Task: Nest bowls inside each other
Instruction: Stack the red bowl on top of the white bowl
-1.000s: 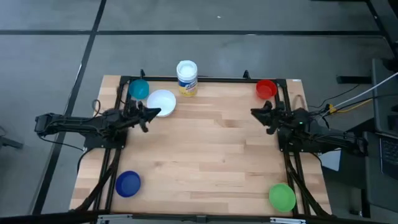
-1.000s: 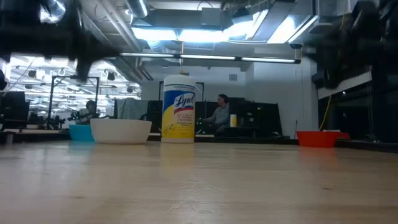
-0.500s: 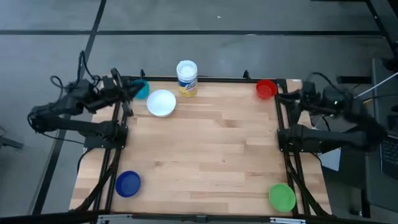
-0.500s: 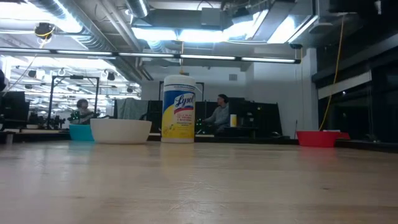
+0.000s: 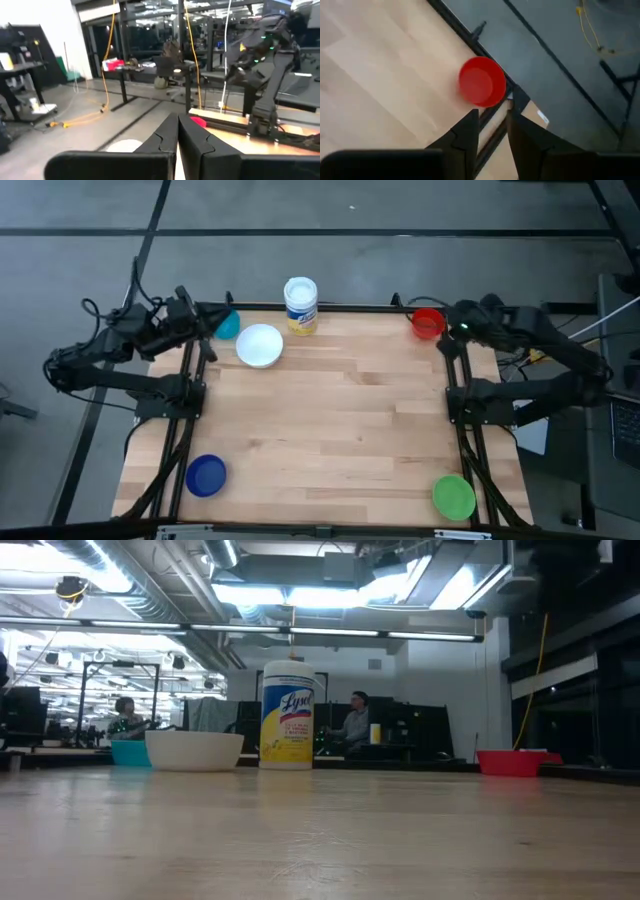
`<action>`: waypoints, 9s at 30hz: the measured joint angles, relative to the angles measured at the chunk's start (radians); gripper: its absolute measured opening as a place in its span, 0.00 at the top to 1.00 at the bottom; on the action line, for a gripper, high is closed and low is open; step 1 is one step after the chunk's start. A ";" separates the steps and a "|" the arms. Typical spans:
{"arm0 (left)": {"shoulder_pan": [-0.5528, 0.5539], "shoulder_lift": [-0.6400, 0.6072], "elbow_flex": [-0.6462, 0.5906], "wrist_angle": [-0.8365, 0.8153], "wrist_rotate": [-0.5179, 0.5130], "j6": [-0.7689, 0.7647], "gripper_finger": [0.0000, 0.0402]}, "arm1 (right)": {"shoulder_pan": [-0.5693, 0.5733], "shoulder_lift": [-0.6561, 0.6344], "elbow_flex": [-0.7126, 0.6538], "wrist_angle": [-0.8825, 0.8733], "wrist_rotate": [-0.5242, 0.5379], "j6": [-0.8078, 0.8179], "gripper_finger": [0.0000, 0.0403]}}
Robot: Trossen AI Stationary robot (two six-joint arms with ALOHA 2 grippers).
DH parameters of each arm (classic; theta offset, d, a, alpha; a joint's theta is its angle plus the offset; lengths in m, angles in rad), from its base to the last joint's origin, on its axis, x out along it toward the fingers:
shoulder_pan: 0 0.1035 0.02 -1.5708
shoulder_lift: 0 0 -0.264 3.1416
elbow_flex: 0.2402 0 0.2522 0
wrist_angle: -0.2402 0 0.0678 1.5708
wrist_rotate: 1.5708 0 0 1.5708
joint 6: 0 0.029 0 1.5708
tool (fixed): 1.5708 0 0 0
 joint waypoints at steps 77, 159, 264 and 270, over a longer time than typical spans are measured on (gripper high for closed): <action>-0.030 0.085 -0.037 0.406 0.310 -0.167 0.99 | -0.647 0.878 0.048 0.234 -0.637 -0.207 0.69; -0.180 0.059 -0.037 -0.192 -0.029 -0.330 0.95 | 0.294 0.532 0.114 0.878 -0.763 0.162 1.00; -0.101 0.808 0.011 1.608 1.142 -0.862 0.96 | 0.432 0.761 0.174 2.583 -1.498 0.663 1.00; -0.101 0.808 0.011 1.608 1.144 -0.822 0.99 | 0.432 0.760 0.187 2.573 -1.466 0.678 0.96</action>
